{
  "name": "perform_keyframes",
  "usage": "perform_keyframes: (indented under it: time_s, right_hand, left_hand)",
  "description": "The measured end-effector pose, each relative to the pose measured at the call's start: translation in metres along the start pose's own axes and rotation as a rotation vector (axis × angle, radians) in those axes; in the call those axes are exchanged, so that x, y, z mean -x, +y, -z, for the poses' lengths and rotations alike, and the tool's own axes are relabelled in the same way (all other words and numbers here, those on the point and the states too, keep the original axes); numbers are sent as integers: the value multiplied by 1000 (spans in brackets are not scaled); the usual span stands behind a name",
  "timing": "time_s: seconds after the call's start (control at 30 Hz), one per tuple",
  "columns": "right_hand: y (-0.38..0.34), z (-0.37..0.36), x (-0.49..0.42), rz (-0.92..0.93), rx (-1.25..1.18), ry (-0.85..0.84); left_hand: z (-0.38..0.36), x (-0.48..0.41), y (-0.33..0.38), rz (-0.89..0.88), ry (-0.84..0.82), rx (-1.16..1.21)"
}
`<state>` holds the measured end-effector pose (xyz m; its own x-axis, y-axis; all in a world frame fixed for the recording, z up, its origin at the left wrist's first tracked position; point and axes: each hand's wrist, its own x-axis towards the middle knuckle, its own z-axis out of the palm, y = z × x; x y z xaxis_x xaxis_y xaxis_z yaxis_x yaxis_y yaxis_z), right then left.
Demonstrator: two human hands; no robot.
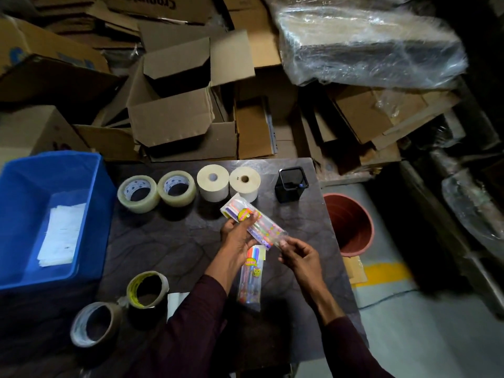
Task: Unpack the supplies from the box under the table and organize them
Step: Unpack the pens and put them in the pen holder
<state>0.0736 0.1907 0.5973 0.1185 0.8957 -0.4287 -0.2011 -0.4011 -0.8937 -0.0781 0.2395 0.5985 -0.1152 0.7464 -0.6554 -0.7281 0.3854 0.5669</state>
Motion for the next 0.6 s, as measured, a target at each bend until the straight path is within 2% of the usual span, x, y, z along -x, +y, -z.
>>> perform_keyframes:
  time_s: [0.2, 0.37, 0.43, 0.6]
  right_hand:
    - [-1, 22, 0, -6, 114, -64]
    - [-8, 17, -3, 30, 274, -262]
    - [-12, 10, -5, 30, 257, -311]
    - [-11, 19, -2, -38, 204, -274]
  left_hand:
    - [6, -6, 13, -52, -4, -13]
    - [6, -2, 12, -33, -43, -82]
    - [3, 0, 12, -8, -57, -94]
    - [1, -5, 24, -49, -43, -93]
